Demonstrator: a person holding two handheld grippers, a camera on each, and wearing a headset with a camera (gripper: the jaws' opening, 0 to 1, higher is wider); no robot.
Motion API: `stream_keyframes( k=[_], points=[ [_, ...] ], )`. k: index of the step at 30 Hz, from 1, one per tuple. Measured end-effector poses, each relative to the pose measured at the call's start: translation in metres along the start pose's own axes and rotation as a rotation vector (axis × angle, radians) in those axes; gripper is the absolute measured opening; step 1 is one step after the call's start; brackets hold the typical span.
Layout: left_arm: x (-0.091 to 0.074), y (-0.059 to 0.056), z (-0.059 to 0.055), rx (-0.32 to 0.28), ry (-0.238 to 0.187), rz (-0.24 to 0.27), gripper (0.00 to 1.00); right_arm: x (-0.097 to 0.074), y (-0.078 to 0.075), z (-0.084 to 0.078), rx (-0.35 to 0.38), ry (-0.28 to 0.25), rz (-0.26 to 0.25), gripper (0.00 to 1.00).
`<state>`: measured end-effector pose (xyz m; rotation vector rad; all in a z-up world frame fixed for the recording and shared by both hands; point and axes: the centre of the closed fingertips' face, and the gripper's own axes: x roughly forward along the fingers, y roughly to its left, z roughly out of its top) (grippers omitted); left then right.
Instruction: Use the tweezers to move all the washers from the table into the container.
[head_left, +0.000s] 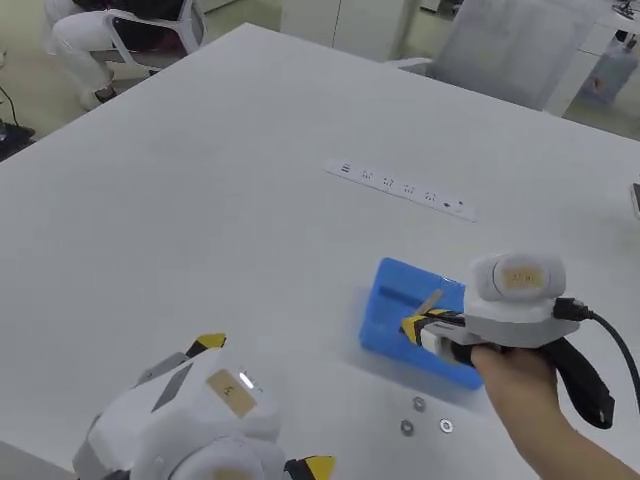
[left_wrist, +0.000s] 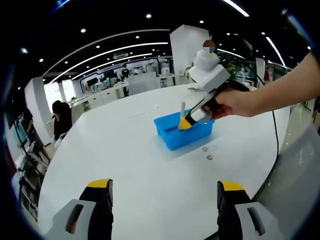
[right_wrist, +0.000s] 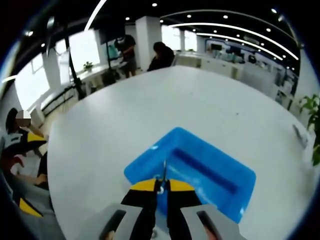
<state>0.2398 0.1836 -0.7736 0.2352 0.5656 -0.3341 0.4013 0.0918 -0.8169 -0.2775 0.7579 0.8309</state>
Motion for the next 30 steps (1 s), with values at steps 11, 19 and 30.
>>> stream_keyframes(
  k=[11, 19, 30],
  points=[
    [0.000, 0.001, 0.000, 0.004, -0.001, 0.005, 0.88, -0.001, -0.002, -0.001, 0.022, -0.003, -0.012, 0.03],
    [0.000, 0.000, 0.001, 0.003, -0.006, 0.001, 0.88, -0.010, -0.004, 0.008, 0.018, -0.031, -0.020, 0.04],
    [-0.001, 0.001, 0.001, -0.004, -0.010, 0.002, 0.88, -0.042, -0.004, 0.026, 0.039, -0.115, -0.030, 0.03]
  ],
)
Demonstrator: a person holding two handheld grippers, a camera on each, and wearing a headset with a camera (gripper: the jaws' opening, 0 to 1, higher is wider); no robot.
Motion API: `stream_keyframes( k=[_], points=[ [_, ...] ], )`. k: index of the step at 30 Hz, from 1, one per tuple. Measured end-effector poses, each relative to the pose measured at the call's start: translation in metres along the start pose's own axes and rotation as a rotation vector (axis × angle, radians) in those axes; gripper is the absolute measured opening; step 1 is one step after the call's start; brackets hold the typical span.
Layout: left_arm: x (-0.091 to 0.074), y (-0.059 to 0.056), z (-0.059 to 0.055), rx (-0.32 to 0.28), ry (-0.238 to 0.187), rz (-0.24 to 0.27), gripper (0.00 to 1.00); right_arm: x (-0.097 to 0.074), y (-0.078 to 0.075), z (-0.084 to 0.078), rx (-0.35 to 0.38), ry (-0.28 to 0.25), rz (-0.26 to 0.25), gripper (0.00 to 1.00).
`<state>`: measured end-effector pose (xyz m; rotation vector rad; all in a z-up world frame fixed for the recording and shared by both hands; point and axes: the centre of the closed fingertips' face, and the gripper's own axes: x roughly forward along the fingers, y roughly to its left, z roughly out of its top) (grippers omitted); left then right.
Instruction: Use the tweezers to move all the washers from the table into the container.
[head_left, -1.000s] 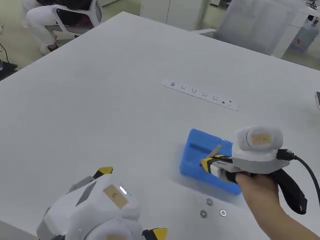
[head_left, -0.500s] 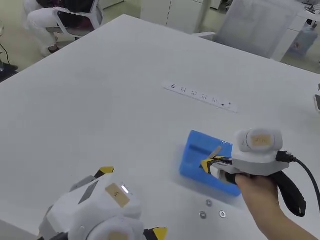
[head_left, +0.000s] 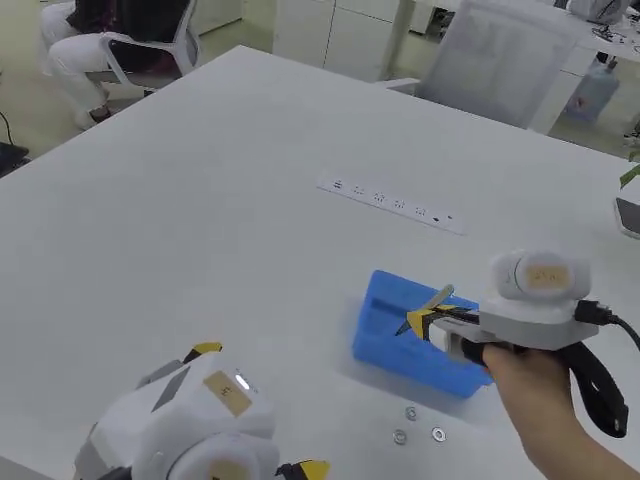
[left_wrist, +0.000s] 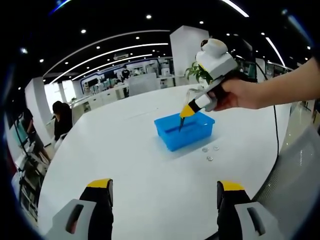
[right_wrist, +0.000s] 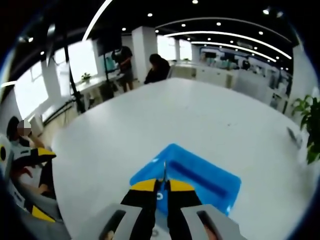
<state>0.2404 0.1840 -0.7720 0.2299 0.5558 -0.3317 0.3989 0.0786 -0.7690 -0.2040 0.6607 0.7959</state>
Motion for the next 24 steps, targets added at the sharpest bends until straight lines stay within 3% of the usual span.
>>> stream_keyframes(
  k=[7, 15, 24],
  points=[
    [0.000, 0.000, -0.002, 0.004, 0.008, -0.001, 0.87, -0.020, -0.001, 0.010, 0.017, -0.038, 0.003, 0.03],
    [0.001, 0.000, -0.002, 0.006, 0.011, -0.002, 0.87, -0.039, 0.010, 0.015, 0.015, -0.072, 0.025, 0.03],
    [-0.001, 0.002, 0.000, -0.002, -0.001, 0.009, 0.88, -0.046, 0.022, -0.006, 0.024, -0.051, 0.034, 0.03]
  ],
)
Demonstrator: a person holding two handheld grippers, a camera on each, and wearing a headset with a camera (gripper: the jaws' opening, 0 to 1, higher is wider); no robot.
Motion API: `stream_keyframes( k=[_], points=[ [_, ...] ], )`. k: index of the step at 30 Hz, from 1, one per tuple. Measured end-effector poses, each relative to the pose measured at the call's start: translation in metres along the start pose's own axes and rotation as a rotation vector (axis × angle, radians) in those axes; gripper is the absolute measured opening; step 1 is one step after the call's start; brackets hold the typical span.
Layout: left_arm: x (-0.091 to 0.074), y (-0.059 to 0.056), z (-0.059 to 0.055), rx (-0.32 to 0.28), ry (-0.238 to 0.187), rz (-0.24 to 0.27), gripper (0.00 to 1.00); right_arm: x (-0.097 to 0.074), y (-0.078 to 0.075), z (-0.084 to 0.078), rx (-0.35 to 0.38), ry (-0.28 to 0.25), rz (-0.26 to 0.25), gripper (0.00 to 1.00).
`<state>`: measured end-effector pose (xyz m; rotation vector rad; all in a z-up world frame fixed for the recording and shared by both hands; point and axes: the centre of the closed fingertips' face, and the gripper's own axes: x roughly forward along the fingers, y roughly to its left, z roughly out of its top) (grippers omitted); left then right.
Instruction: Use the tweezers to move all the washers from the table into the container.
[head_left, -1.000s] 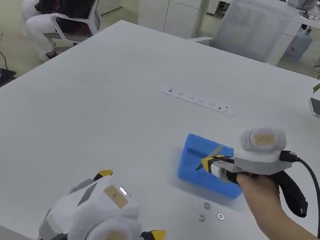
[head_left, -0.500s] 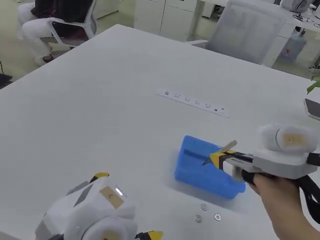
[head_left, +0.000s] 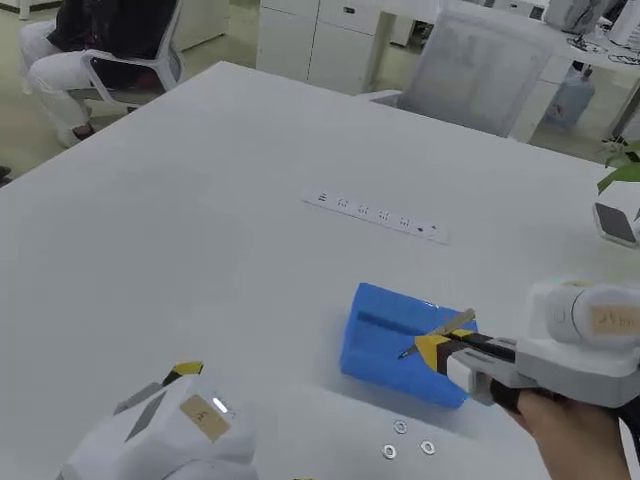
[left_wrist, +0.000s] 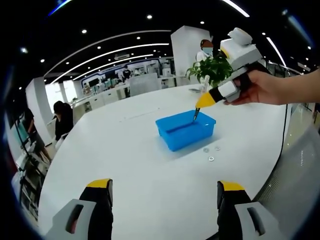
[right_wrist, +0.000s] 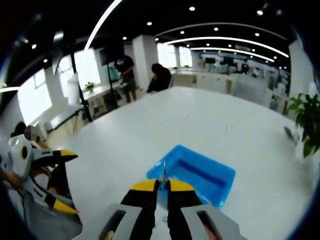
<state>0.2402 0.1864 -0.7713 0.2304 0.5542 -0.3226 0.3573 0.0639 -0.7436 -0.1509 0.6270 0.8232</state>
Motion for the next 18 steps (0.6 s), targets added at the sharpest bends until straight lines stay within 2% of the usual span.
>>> stream_keyframes(
  k=[11, 13, 18],
  points=[
    [0.000, -0.003, 0.000, 0.013, 0.003, -0.010, 0.88, -0.006, 0.006, -0.019, 0.063, 0.010, -0.002, 0.04],
    [-0.001, -0.005, 0.002, 0.003, -0.009, -0.019, 0.89, -0.005, 0.007, -0.022, 0.061, 0.016, -0.006, 0.04],
    [-0.001, -0.004, 0.002, 0.004, -0.007, -0.016, 0.89, -0.002, 0.009, -0.032, 0.058, 0.035, -0.002, 0.04]
  ],
)
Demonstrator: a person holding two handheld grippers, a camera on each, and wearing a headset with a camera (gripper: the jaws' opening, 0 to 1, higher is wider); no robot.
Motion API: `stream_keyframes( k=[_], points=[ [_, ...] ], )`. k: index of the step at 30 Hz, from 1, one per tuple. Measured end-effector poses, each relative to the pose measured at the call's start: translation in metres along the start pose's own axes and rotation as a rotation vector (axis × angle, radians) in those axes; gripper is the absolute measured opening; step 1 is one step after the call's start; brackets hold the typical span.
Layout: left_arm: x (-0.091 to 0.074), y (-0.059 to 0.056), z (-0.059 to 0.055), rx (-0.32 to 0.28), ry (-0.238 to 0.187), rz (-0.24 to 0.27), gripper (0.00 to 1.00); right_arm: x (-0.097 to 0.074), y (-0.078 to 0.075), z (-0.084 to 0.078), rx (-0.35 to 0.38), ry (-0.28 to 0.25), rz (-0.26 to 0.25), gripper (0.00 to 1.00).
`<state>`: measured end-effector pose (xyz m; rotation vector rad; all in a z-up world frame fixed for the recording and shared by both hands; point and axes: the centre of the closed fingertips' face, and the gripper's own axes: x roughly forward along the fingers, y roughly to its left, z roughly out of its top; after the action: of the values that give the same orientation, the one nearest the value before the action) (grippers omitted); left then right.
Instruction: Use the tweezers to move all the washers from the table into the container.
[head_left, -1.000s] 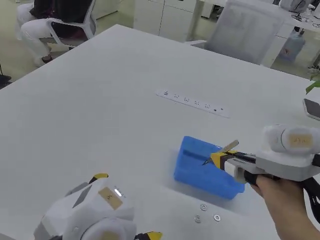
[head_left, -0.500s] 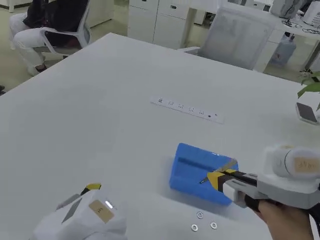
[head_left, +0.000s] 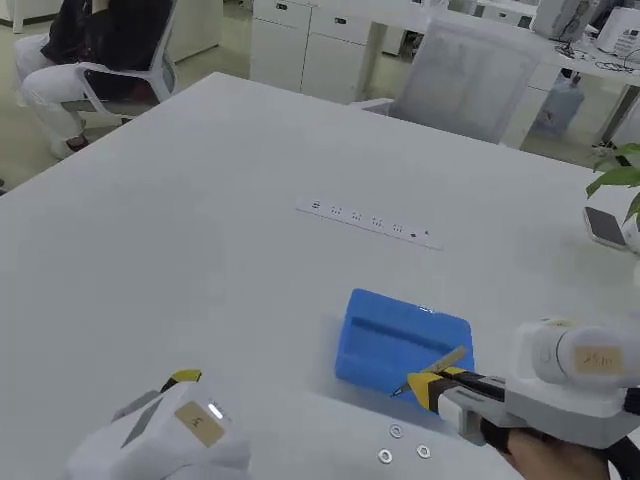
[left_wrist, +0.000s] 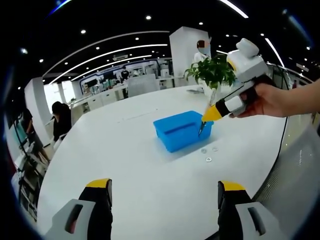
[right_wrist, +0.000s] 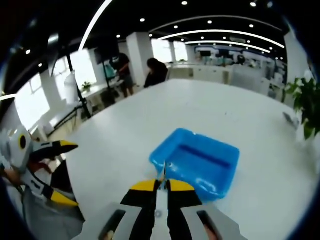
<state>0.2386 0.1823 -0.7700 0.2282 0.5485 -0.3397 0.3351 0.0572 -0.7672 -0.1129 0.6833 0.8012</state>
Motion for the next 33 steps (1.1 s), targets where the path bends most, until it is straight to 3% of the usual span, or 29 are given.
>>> stream_keyframes(
  k=[15, 26, 33],
  points=[
    [0.002, 0.000, -0.003, 0.017, 0.021, 0.001, 0.87, 0.007, 0.001, -0.033, 0.043, 0.048, 0.023, 0.04],
    [0.002, 0.000, -0.004, 0.020, 0.026, 0.004, 0.87, 0.007, 0.003, -0.051, -0.003, 0.093, 0.021, 0.04],
    [0.003, -0.001, -0.005, 0.028, 0.030, -0.002, 0.86, 0.006, 0.004, -0.054, -0.035, 0.108, 0.012, 0.04]
  ],
)
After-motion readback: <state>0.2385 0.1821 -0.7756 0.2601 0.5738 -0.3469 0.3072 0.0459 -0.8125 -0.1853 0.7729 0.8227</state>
